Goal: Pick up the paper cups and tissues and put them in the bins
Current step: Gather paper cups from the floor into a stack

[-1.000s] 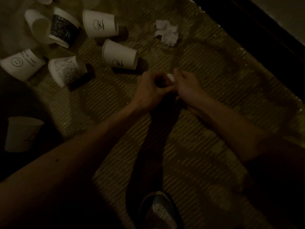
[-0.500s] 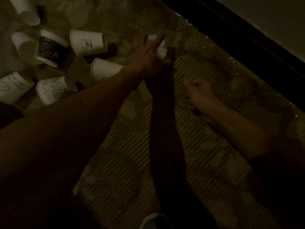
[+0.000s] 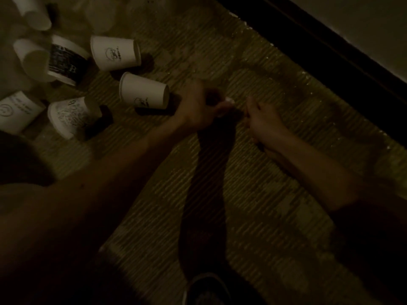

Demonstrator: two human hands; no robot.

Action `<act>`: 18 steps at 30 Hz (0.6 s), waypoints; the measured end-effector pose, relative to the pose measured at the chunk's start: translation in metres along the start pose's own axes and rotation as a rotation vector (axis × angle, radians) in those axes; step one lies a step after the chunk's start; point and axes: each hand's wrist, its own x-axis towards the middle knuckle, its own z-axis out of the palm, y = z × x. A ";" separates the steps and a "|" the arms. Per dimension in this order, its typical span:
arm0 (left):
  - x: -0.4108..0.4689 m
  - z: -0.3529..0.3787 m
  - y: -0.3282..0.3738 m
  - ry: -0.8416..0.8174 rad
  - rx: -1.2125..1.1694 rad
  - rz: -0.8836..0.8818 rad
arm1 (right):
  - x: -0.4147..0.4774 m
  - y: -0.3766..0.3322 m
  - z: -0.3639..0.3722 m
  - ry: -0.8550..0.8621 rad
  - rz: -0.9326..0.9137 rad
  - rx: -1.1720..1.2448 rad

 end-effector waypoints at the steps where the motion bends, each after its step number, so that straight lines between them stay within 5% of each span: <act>1: -0.012 0.004 0.005 0.041 -0.109 -0.001 | -0.002 -0.003 0.003 -0.010 0.036 -0.016; 7: -0.061 0.008 0.012 0.193 -0.522 -0.209 | -0.032 -0.039 0.037 -0.323 0.130 0.164; 14: -0.099 -0.032 -0.006 0.277 -0.487 -0.113 | -0.049 -0.068 0.083 -0.359 -0.034 0.329; 18: -0.111 -0.052 -0.027 0.420 -0.469 -0.202 | -0.039 -0.079 0.105 -0.192 -0.238 0.183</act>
